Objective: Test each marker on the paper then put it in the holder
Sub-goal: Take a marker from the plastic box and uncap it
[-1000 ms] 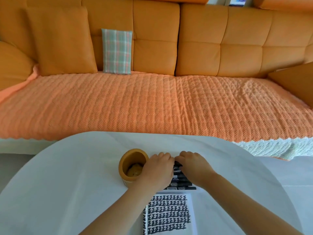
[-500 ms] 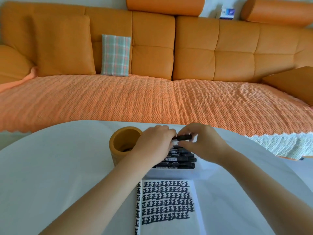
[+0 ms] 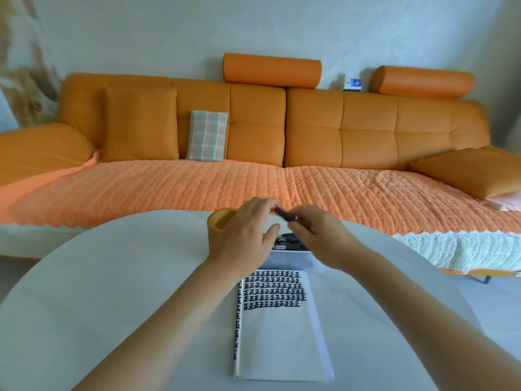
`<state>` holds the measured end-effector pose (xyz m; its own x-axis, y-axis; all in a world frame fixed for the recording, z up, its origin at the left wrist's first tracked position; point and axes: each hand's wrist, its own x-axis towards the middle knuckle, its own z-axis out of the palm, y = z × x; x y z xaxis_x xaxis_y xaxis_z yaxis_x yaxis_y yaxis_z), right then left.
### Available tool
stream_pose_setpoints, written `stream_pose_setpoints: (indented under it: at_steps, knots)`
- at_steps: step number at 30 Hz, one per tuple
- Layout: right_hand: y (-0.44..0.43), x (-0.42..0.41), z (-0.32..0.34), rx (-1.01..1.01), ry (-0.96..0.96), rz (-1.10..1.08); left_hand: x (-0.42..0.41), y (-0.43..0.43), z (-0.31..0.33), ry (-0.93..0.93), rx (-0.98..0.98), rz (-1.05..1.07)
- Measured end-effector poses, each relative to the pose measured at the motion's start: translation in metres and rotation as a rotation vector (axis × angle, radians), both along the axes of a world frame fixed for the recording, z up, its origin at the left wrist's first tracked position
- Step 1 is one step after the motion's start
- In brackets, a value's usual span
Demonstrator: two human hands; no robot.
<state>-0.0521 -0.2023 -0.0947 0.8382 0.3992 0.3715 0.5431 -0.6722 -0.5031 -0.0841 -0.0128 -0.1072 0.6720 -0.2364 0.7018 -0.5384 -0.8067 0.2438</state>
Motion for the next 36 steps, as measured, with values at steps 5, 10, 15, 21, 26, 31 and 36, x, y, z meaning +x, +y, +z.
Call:
stream_pose_setpoints:
  at_steps: [5, 10, 15, 21, 26, 31, 36]
  knots:
    - [0.005, -0.024, -0.008, -0.117, 0.055, 0.066, -0.017, 0.018, -0.012, 0.059, 0.113, -0.08]
    - [0.015, -0.042, -0.018, -0.276, 0.135, 0.121, -0.025, 0.031, -0.029, 0.144, 0.256, -0.111]
    - [0.021, -0.048, -0.039, -0.447, -0.255, 0.126, -0.03, 0.037, -0.045, 0.393, 0.154, -0.152]
    - [0.024, -0.05, -0.059, -0.476, -0.434, 0.142, -0.03, 0.049, -0.062, 0.563, 0.043, -0.226]
    - [0.037, -0.048, -0.067, -0.153, 0.278, 0.089, -0.027, 0.055, -0.072, 0.38, 0.185, -0.184]
    - [0.028, -0.034, -0.08, -0.4, -0.197, 0.145, -0.022, 0.052, -0.081, 0.523, 0.063, -0.185]
    - [0.021, -0.028, -0.082, -0.428, -0.359, 0.187, -0.013, 0.052, -0.086, 0.615, 0.009, -0.212]
